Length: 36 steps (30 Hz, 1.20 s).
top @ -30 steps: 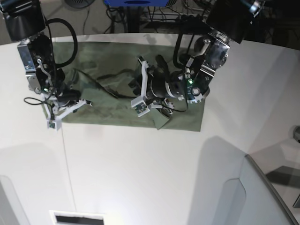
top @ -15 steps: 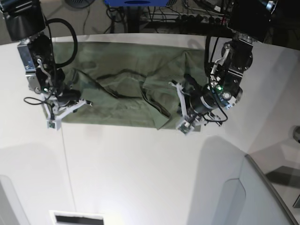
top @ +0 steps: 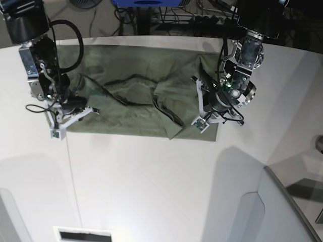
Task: Layout the t-shirt on the table in an organized manner, then fold the t-shirt properly
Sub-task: 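Lower the folded end onto the strip and release with the left gripper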
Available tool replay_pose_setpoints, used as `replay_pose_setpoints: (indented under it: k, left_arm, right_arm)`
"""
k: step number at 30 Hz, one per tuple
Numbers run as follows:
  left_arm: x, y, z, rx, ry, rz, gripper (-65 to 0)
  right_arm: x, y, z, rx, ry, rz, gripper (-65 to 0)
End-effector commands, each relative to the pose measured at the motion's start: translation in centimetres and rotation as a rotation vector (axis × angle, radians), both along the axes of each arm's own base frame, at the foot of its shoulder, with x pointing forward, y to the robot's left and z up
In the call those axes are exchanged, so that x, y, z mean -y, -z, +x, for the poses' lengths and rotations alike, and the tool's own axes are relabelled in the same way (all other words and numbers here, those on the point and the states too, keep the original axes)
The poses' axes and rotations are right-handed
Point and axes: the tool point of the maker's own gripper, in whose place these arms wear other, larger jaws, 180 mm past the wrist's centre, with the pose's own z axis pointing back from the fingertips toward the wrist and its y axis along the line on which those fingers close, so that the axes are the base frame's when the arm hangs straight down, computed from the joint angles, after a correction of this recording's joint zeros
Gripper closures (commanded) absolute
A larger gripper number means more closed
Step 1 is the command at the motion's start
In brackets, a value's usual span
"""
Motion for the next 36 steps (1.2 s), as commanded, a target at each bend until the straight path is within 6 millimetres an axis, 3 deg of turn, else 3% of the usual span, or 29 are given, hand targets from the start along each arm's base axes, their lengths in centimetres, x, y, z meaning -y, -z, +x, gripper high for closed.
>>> replay_pose_setpoints:
  k: [1, 7, 15, 30, 36]
  left_arm:
    - [1.0, -0.9, 0.9, 0.037, 0.004, -0.032, 0.0]
    - [2.6, -0.7, -0.1, -0.005, -0.023, -0.166, 0.0]
    - [3.3, -0.8, -1.3, -0.045, -0.048, -0.273, 0.0]
    - [7.9, 0.3, -4.7, -0.117, 0.089, -0.295, 0.0]
    - [10.9, -0.9, -5.6, -0.102, 0.184, -0.32, 0.0]
  right_arm:
    - [0.5, -1.2, 1.4, 0.049, 0.004, -0.003, -1.5]
    - [0.4, -1.2, 1.4, 0.051, 0.004, -0.001, -1.5]
    - [0.4, -1.3, 1.5, 0.052, 0.004, -0.001, -1.5]
    - [0.4, -1.3, 1.6, 0.054, 0.004, -0.001, -1.5]
    - [0.4, -1.3, 1.6, 0.054, 0.004, -0.001, -1.5]
